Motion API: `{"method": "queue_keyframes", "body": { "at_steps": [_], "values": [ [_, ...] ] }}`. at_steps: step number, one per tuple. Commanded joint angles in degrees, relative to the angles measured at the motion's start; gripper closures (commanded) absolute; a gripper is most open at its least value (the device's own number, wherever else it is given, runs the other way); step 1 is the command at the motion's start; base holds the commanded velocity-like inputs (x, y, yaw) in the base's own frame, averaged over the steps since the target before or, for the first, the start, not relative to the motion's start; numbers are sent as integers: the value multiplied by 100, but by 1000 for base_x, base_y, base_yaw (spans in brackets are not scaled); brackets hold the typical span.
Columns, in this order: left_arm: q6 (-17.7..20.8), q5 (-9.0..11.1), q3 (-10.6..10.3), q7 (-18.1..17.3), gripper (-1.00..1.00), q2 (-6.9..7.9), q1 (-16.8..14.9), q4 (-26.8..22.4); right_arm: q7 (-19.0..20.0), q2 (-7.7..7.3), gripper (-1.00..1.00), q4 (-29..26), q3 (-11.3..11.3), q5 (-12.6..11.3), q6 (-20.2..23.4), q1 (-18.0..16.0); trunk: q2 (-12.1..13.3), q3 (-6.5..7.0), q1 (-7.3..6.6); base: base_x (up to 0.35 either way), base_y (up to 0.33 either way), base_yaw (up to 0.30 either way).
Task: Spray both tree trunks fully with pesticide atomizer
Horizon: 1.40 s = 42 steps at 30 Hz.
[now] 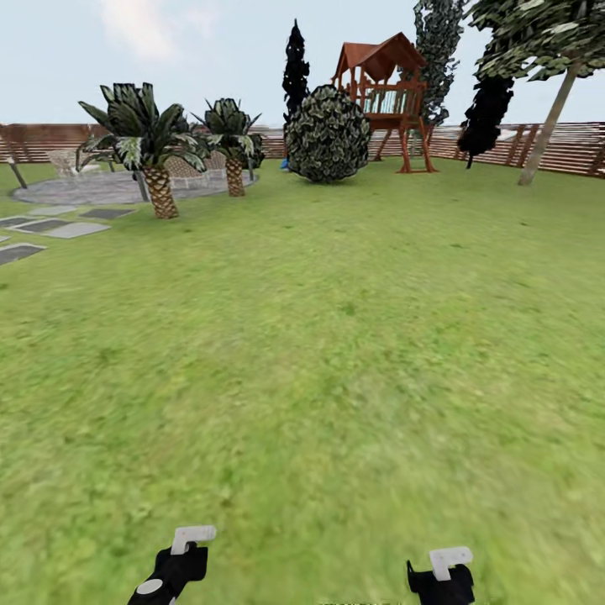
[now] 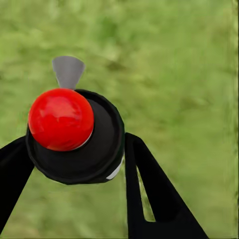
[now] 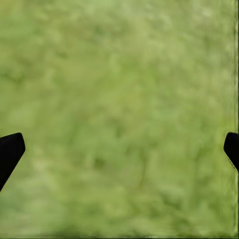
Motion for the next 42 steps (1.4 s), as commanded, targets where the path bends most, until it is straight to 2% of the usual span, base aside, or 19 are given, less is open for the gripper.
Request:
{"method": "queue_keyframes", "body": {
  "at_steps": [1, 16, 25, 42],
  "values": [
    [0, 0, -1, 0, 100, 0, 0, 0, 0, 0, -100, 0, -1, 0, 0, 0, 0, -3, 0, 0, -273, -296],
    [3, 0, 5, 0, 100, 0, 0, -8, 0, 0, -100, 0, -1, 0, 0, 0, 0, -44, 0, 0, -267, -297],
    [9, 16, 8, 0, 100, 8, 0, -34, 0, 0, -100, 0, -1, 0, 0, 0, 0, -69, 0, 0, -26, -297],
    [9, 19, 8, 0, 100, 7, 0, -8, 0, 0, -100, 0, -1, 0, 0, 0, 642, 171, -351, 0, 0, -297]
  ]
}}
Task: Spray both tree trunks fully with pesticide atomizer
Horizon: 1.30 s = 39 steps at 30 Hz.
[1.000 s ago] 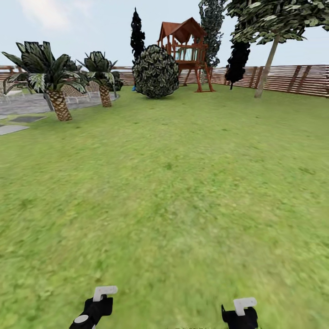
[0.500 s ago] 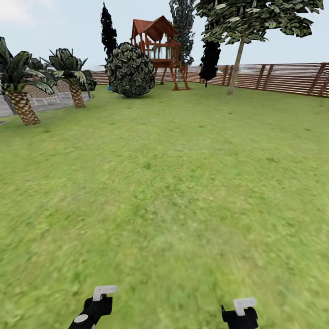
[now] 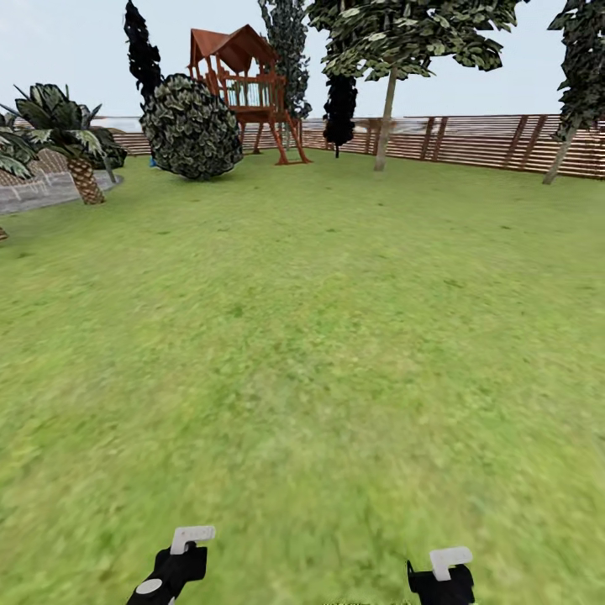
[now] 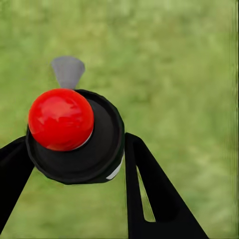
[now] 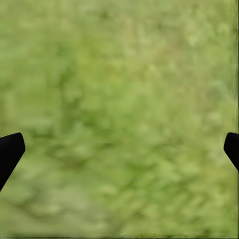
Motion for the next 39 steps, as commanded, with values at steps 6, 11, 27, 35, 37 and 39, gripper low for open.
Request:
{"method": "queue_keyframes", "body": {
  "at_steps": [6, 11, 27, 35, 37, 39],
  "values": [
    [1, 0, -1, -1, 100, 1, 0, 4, 0, 0, -100, 0, -1, 0, 0, 0, 0, -17, 0, 0, 0, -297],
    [0, 0, -1, -1, 100, 1, 0, 8, 0, 0, -100, 0, -1, 0, 0, 0, 0, -30, 0, 143, 0, -297],
    [9, 2, 8, 8, 100, 12, 0, 17, 0, 0, -100, 0, -1, 0, 0, 0, 0, -64, 0, 338, -21, -297],
    [12, 8, 5, 8, 100, 4, 0, 11, 0, 0, -100, 2, 7, 8, 0, 0, 0, -54, 0, 82, -19, -290],
    [9, 8, 7, 8, 100, 5, 0, 12, 0, 7, -100, 7, 8, 10, 0, 0, 0, -39, 0, 1, 0, -112],
    [9, 8, 10, 8, 100, 8, 0, 9, 0, 8, -100, 8, 8, 9, 0, 3, 0, -22, 0, 0, 0, -29]
  ]
}}
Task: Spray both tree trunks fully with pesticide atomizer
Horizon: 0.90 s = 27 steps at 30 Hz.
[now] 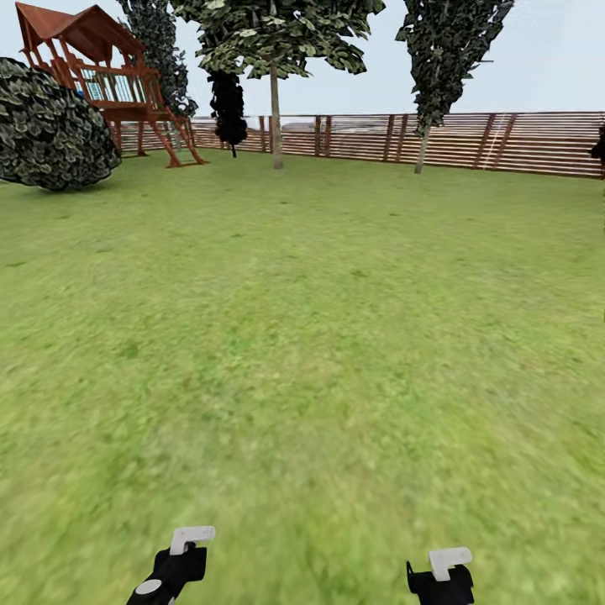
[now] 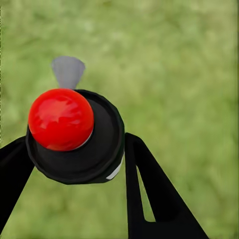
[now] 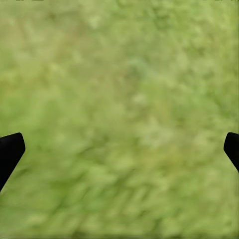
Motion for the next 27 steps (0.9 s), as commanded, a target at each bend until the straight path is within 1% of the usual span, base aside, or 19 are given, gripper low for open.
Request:
{"method": "queue_keyframes", "body": {
  "at_steps": [1, 13, 16, 18, 20, 21, 22, 23, 27],
  "values": [
    [5, 0, 1, 0, 100, 2, 0, -1, 0, 0, -100, 0, 0, 1, 0, 4, 0, 9, 0, 0, 0, -8],
    [-3, 19, 4, -2, 100, 32, 0, -5, 0, 1, -100, 0, 0, 8, -1, 15, 0, 117, 0, 0, 0, 0],
    [-16, -3, -62, -23, 100, -15, -6, -217, 0, 1, -100, 0, 0, 8, 0, 20, 0, 144, 0, 0, 0, 0],
    [-41, 7, -39, -21, 100, -14, -8, -459, 0, 1, -100, -5, 0, 8, -1, 23, 0, 162, 0, 0, 0, 0],
    [-37, 41, 16, -19, 100, -11, -9, -557, 0, -3, -100, -4, 0, 8, 0, 24, 0, 179, 0, 0, 0, 0],
    [-50, 312, 19, -16, 100, -5, -9, -582, 0, 0, -100, -2, 0, 8, 0, 24, 0, 188, 0, 0, 0, 0],
    [-59, 646, -4, -49, 100, 1, -9, -578, 0, 0, -100, 0, 0, 8, 0, 24, 0, 197, 0, 0, 0, 0],
    [-91, 730, -15, -59, 100, 3, -1, -542, 0, 0, -100, 0, 0, 8, 0, 29, 0, 206, 0, 25, 6, 0],
    [-98, 739, -11, -54, 100, 11, 0, -523, 0, 0, -100, 0, 0, 8, 0, 32, 0, 242, 0, 205, 136, 0]
  ]
}}
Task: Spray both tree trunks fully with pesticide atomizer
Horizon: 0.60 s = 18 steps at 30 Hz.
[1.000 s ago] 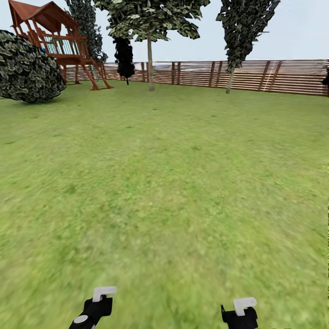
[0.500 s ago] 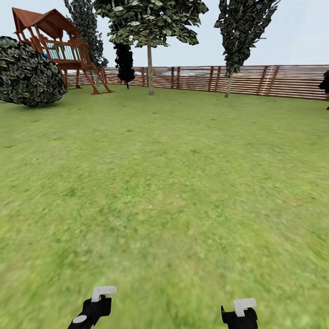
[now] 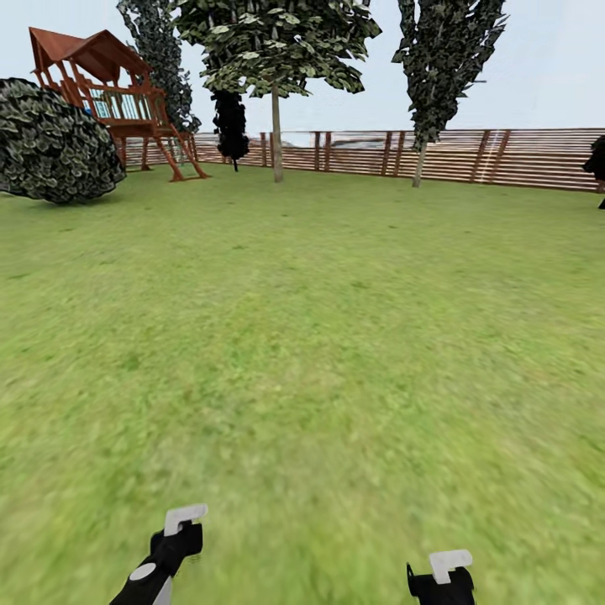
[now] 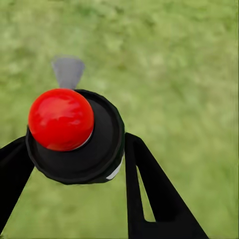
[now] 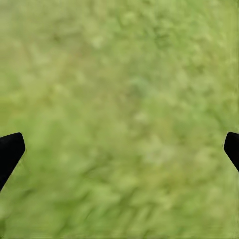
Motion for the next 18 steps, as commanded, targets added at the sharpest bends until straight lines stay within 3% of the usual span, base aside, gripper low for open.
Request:
{"method": "queue_keyframes", "body": {
  "at_steps": [1, 9, 13, 18],
  "values": [
    [1, 3, 0, 0, 100, 0, 0, 3, 0, 0, -100, 0, 0, 0, 0, 0, 0, 9, 0, 266, 193, 0],
    [-4, -42, -9, -9, 100, 1, 0, 20, 7, 0, -100, 0, 3, 9, -38, 68, 0, 81, 0, 274, 204, 0],
    [-2, -52, -14, -9, 100, 1, 0, 20, 8, 7, -100, 8, 9, 29, -844, 386, 0, 109, 0, 276, 206, 0],
    [-7, -49, -34, -9, 100, -8, 0, 23, 8, 39, -100, 9, 18, 42, -1039, 603, 0, 142, 0, 276, 206, 0]
  ]
}}
